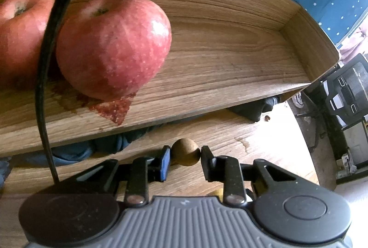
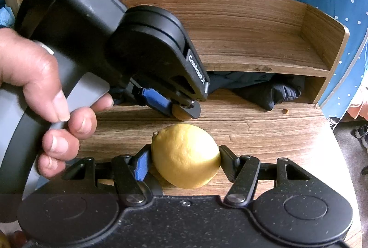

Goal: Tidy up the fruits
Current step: 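Close the left gripper on the small brown kiwi beside the lemon, then lift the held lemon and kiwi and carry them over the steel tray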

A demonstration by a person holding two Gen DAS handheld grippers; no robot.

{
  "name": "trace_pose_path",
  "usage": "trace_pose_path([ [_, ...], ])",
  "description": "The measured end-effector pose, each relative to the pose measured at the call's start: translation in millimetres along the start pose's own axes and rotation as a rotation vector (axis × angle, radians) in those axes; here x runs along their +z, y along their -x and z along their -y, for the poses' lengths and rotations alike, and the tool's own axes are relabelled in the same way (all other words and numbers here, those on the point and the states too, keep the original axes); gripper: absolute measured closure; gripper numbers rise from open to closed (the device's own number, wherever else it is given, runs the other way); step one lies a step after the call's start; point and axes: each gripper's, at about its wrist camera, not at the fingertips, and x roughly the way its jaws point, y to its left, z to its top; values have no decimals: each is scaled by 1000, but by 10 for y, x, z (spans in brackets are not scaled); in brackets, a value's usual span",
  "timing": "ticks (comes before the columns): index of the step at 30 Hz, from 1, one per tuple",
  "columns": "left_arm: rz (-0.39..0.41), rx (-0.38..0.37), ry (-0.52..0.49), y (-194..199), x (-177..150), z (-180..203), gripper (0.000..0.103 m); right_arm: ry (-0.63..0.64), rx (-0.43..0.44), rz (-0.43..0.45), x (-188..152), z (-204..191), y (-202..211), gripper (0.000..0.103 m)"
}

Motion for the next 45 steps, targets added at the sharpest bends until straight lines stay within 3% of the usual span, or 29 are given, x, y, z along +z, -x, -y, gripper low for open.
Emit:
trace_pose_path([
  [26, 43, 52, 45, 314, -150, -210, 72, 31, 40, 36, 57, -76, 117, 40],
  [45, 74, 110, 139, 695, -562, -520, 72, 111, 132, 42, -32, -409, 289, 40],
])
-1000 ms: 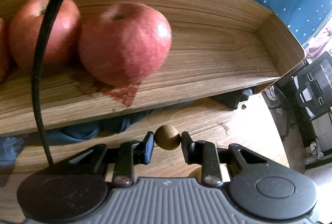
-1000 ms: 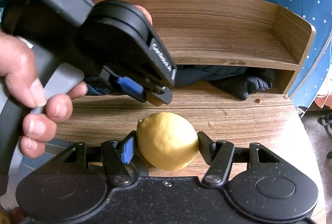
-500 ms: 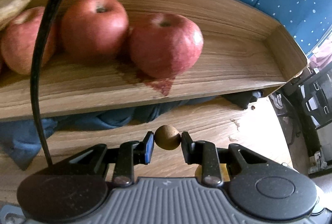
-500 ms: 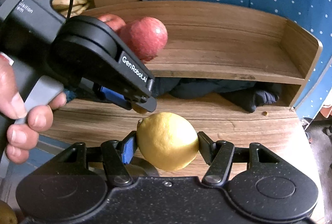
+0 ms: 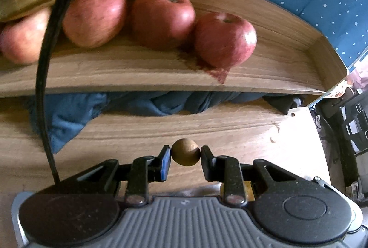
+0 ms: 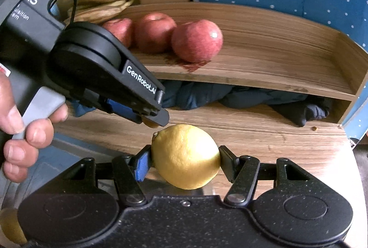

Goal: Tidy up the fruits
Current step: 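Lift the held lemon and kiwi and carry them over the steel tray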

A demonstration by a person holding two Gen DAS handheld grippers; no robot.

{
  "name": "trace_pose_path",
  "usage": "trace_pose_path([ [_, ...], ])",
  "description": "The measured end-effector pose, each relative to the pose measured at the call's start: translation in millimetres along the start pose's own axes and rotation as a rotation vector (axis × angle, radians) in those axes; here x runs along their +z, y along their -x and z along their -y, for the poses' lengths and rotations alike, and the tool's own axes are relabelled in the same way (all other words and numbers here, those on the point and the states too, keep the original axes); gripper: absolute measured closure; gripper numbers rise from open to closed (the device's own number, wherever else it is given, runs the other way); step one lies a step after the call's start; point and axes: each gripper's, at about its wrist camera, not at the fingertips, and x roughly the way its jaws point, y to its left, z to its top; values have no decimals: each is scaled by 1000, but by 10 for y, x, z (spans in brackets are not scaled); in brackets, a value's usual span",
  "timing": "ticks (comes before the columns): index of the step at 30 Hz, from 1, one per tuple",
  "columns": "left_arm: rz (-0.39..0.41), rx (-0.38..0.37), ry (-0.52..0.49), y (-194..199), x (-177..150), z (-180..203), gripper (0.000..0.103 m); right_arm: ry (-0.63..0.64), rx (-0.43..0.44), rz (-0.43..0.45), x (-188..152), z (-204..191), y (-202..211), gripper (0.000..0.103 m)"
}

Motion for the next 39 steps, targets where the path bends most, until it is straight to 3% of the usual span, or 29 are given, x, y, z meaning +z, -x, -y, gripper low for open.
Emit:
trace_pose_path([
  [24, -45, 25, 18, 294, -463, -226, 72, 27, 53, -49, -232, -203, 126, 40],
  [39, -56, 67, 81, 344, -616, -413, 72, 66, 107, -74, -237, -328, 44, 40],
])
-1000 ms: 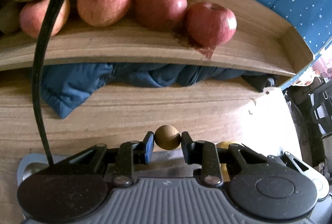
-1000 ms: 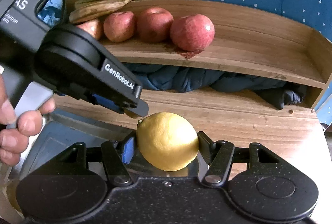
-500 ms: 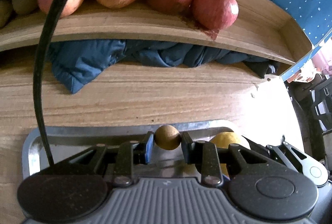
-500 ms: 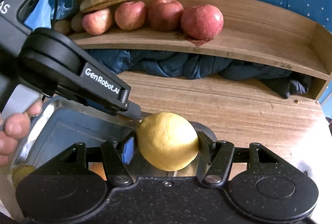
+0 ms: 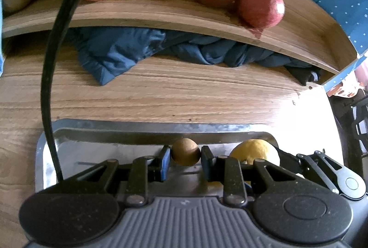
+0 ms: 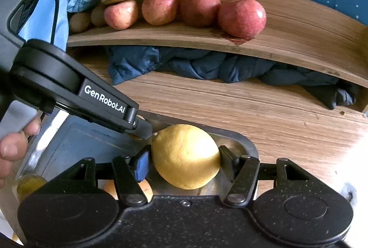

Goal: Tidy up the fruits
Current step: 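Lift the held lemon and kiwi and carry them over the steel tray, then lower the lemon and kiwi onto the tray and open both grippers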

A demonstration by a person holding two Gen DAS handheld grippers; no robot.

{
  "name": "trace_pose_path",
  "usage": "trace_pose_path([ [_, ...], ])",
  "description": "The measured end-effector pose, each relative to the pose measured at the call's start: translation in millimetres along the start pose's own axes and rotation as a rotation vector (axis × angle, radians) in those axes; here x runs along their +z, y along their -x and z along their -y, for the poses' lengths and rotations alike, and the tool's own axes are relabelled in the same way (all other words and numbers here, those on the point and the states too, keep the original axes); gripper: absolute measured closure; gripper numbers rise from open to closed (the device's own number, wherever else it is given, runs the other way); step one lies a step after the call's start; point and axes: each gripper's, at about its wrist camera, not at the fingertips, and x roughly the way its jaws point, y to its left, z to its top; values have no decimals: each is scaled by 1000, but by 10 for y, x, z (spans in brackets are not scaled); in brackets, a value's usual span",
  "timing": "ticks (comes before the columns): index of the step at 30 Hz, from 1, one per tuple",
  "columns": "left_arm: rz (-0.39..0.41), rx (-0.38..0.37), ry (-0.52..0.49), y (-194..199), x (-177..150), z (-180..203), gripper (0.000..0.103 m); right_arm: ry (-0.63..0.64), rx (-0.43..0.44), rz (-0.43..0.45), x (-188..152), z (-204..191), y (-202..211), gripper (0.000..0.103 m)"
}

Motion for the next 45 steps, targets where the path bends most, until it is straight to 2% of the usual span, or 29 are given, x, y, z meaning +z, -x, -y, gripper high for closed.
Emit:
trace_pose_path([
  [13, 3, 36, 56, 33, -43, -185, 72, 38, 46, -9, 48, -107, -86, 40],
  [32, 4, 56, 92, 56, -57, -336, 71, 45, 53, -8, 62, -140, -100, 39],
  [45, 43, 62, 91, 190, -118, -299, 39, 34, 14, 24, 63, -86, 102, 20],
])
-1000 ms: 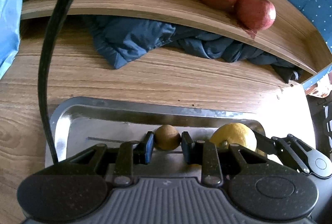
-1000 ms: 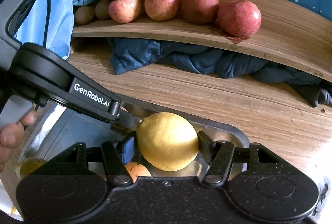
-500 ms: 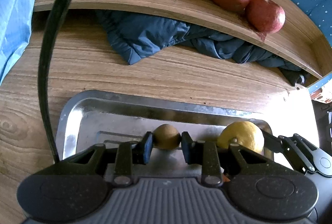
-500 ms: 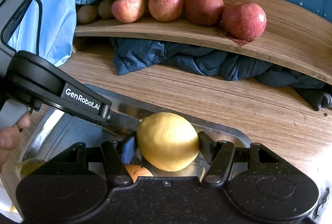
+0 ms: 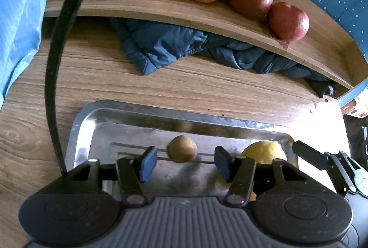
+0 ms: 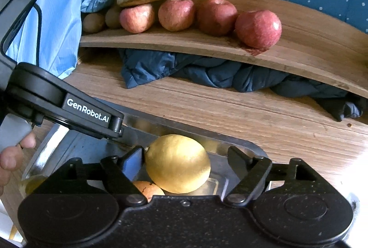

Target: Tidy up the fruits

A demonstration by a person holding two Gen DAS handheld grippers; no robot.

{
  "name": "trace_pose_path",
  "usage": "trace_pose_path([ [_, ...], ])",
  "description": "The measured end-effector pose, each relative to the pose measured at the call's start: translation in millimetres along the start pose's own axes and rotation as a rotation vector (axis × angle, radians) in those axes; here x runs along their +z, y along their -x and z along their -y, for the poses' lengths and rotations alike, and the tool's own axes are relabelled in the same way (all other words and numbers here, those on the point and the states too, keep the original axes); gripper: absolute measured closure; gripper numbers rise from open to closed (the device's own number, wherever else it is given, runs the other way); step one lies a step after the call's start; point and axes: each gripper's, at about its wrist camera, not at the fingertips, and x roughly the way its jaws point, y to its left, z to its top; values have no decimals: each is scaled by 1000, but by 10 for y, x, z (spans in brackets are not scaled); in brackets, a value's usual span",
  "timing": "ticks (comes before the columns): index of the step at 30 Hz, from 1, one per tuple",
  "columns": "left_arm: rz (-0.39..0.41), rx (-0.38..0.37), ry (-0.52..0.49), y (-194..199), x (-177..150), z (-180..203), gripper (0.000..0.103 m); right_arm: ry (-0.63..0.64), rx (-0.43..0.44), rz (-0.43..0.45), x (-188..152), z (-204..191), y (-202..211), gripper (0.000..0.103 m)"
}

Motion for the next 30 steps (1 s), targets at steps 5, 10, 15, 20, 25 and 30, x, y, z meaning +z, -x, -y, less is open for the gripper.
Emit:
trace_pose_path([
  [5, 37, 8, 4, 119, -46, -8, 29, -6, -25, 22, -17, -1, 147, 15],
  [10, 71, 17, 3, 253, -122, -39, 19, -25, -56, 50, -52, -4, 315, 10],
  [15, 96, 36, 3, 400, -237, -46, 10, -48, -76, 83, -110, -21, 495, 5],
  [20, 117, 59, -3, 539, -392, -42, 5, -58, -85, 115, -176, -64, 676, 3],
  [25, 131, 84, -3, 650, -565, -70, 3, -67, -94, 147, -265, -118, 844, 1],
  [30, 151, 111, 10, 781, -734, -141, 3, -78, -94, 171, -375, -172, 968, 1],
])
